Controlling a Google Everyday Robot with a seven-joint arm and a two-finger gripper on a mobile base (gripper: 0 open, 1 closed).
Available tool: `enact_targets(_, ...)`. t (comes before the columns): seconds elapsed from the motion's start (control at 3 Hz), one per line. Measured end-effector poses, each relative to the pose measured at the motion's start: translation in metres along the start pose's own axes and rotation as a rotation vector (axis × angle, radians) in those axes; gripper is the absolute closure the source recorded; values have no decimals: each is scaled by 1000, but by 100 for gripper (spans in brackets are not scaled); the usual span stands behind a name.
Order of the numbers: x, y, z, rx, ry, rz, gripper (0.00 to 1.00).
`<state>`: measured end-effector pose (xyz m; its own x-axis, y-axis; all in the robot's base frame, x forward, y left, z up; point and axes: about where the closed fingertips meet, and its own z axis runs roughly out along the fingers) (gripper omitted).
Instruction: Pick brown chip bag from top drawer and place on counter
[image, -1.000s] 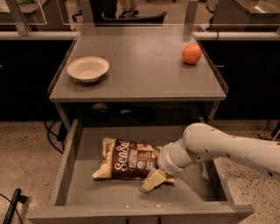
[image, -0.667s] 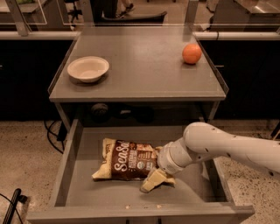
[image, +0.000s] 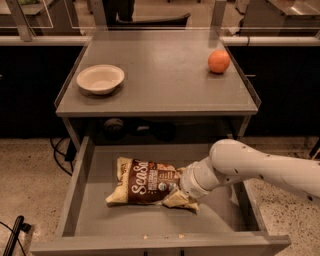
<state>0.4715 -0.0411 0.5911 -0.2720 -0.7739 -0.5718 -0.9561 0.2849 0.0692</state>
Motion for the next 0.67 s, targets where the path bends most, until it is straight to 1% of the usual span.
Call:
enact_targets(0.33, 0, 0, 0, 0, 0, 0, 81)
enact_targets(0.67, 0, 0, 0, 0, 0, 0, 100)
